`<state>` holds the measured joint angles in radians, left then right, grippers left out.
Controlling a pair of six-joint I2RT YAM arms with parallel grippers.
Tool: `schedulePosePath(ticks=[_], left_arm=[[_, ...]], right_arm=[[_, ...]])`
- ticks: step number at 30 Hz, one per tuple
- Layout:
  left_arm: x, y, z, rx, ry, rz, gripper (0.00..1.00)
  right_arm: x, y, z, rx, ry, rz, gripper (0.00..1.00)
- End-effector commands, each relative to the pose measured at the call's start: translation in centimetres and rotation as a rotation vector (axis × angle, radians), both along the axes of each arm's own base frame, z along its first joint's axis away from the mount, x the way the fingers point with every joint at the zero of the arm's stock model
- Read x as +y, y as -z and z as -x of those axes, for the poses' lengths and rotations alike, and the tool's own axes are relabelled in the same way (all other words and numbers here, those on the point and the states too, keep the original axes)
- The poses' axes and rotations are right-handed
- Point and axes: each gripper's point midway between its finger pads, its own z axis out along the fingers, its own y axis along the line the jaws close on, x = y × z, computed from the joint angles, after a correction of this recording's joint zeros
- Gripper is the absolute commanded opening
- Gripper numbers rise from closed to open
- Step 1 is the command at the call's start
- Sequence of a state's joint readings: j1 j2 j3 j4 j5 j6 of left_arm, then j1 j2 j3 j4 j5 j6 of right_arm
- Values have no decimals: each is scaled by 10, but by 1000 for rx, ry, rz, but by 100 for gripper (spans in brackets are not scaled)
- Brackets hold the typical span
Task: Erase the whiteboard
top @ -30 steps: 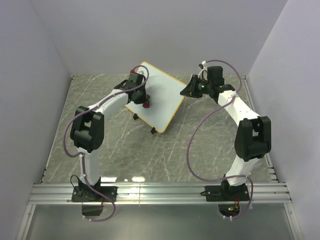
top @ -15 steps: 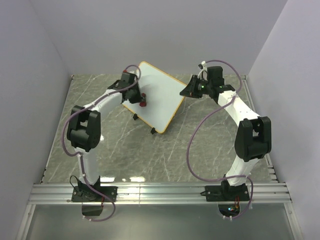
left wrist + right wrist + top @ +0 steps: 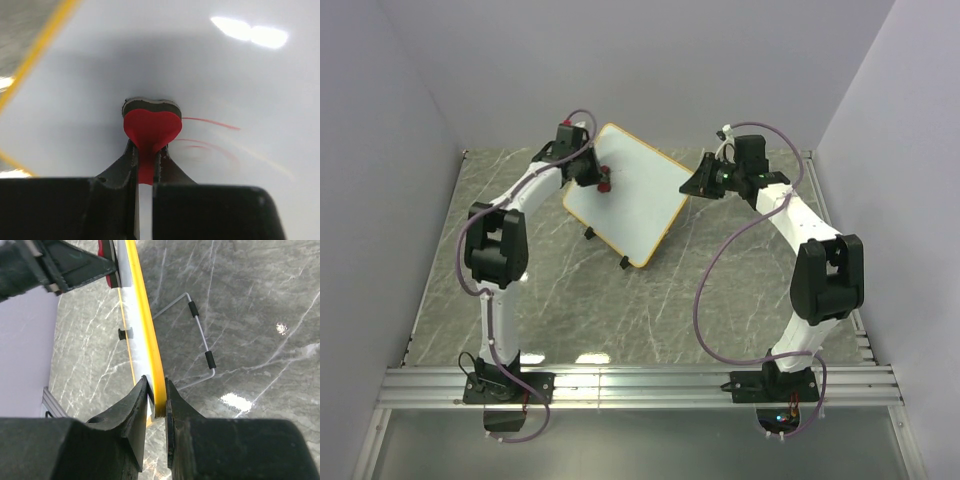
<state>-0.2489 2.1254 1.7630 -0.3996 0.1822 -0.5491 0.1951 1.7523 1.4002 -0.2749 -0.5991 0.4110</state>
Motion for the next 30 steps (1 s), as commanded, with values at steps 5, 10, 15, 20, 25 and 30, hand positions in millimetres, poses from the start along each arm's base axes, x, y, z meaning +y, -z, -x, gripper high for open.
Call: schedulePosePath(ticks=[5, 10, 15, 20, 25, 30], left_arm=[[-155, -44, 61, -78, 363, 103, 0], [-134, -39, 57, -60, 308, 90, 0], [-72, -26, 23, -30, 172, 87, 0], [-18, -13, -10, -19, 76, 52, 0], [-8, 6, -23, 23, 76, -7, 0], [-27, -3, -15, 9, 109, 43, 0]], right_arm=[[11, 56, 42, 152, -96, 113, 0], [12, 57, 42, 151, -96, 111, 0], [10, 57, 45, 150, -96, 111, 0], [11, 57, 45, 150, -99, 110, 0], [11, 56, 44, 148, -99, 113, 0], [10, 57, 44, 150, -96, 114, 0]])
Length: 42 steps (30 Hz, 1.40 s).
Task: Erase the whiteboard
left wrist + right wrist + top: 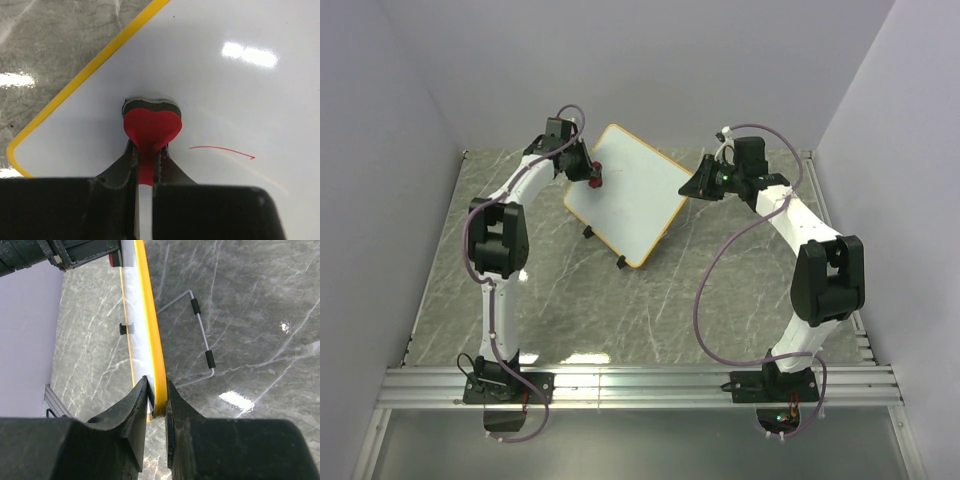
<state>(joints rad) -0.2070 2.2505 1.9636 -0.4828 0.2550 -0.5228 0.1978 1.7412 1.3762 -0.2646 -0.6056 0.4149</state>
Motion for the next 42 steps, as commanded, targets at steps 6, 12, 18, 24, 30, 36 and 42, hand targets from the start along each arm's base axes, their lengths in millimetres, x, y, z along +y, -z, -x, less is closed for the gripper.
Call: schedulePosePath(ticks=[6, 12, 18, 24, 30, 36, 42], left_arm=[[-109, -32, 34, -58, 298, 30, 0], [-153, -50, 60, -108, 429, 29, 0], [-120, -27, 52, -52, 328, -1, 0], [-41, -4, 26, 20, 130, -14, 0], [-30, 17, 55, 56, 178, -60, 0], [-82, 26, 118, 79, 282, -51, 0], [-144, 1, 147, 54, 381, 48, 0]], right_arm=[[8, 57, 39, 148, -91, 123, 0], [7, 60, 40, 153, -88, 131, 0], [5, 62, 43, 156, -87, 140, 0], [4, 61, 44, 148, -84, 149, 0], [2, 62, 44, 146, -79, 157, 0], [3, 61, 42, 146, -76, 156, 0], [2, 63, 42, 149, -74, 159, 0]])
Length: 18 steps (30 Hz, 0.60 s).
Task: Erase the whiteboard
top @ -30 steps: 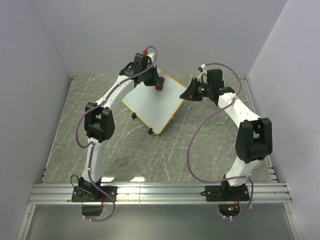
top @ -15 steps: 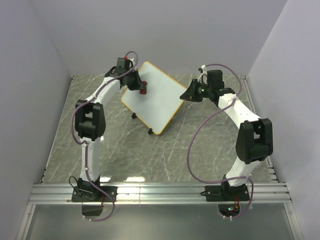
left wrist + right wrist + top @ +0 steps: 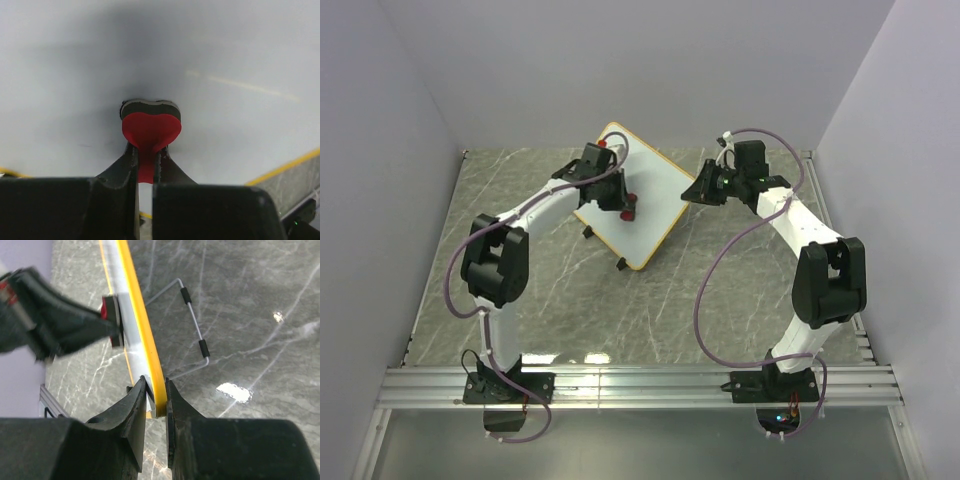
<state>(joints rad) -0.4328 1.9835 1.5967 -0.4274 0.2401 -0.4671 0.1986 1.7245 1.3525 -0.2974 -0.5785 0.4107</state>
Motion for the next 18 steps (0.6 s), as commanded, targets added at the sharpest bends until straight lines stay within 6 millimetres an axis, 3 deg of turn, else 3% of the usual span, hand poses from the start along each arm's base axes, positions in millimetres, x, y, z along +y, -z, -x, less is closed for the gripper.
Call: schedulePosePath(ticks=[1, 5, 9, 13, 15, 16, 18], left_arm=[[-63, 1, 31, 58, 138, 110, 0], [-62, -6, 21, 39, 107, 91, 0], [-52, -27, 13, -11, 66, 86, 0], [-26, -62, 2, -78, -13, 99, 0], [-14, -68, -1, -88, -46, 89, 0], [-7, -72, -3, -97, -59, 84, 0], [4, -78, -3, -111, -85, 54, 0]], right_arm=[[7, 55, 34, 121, -92, 131, 0], [6, 55, 37, 115, -92, 137, 0], [2, 58, 41, 114, -84, 148, 0], [-2, 64, 46, 123, -71, 160, 0], [-4, 67, 47, 122, -65, 168, 1], [-5, 69, 48, 125, -59, 175, 4], [-10, 72, 47, 119, -41, 191, 26]])
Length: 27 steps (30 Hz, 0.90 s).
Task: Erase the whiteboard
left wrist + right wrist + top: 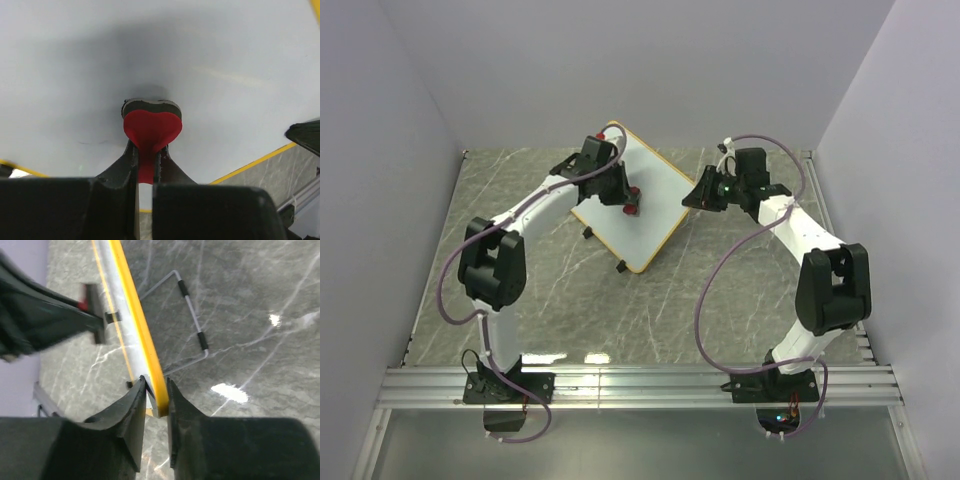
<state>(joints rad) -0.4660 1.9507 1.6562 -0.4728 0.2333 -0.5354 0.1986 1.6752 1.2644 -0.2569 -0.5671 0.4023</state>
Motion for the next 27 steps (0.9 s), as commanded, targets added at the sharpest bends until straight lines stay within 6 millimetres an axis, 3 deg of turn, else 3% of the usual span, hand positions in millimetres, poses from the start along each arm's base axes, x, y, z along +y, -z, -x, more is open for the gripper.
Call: schedulePosePath(ticks=[1, 2, 6, 8, 9, 15, 19, 22, 25, 26, 27], left_arm=[[25, -49, -8, -110, -73, 1, 0], [27, -51, -7, -112, -77, 0, 0], [38, -53, 1, -104, -101, -17, 0], [47, -52, 7, -103, -119, -32, 0], [50, -51, 9, -104, -126, -40, 0], [86, -39, 18, -77, -205, -93, 0], [112, -32, 21, -63, -280, -147, 0], [136, -11, 29, -14, -336, -220, 0], [158, 15, 48, 64, -379, -301, 0], [164, 30, 60, 109, -393, -324, 0], [167, 36, 69, 137, -399, -337, 0]], right_arm=[[-8, 63, 34, 127, -37, 187, 34], [-10, 63, 33, 126, -31, 190, 45], [-19, 62, 30, 113, 7, 212, 63], [-28, 59, 26, 107, 36, 215, 68], [-30, 58, 25, 106, 50, 219, 76], [-40, 30, 19, 50, 91, 197, 79], [-40, -5, 15, -18, 104, 174, 79], [-42, -26, 21, -61, 117, 163, 79], [-46, -41, 35, -101, 133, 156, 79], [-48, -54, 43, -138, 141, 151, 79], [-51, -50, 50, -133, 146, 156, 79]])
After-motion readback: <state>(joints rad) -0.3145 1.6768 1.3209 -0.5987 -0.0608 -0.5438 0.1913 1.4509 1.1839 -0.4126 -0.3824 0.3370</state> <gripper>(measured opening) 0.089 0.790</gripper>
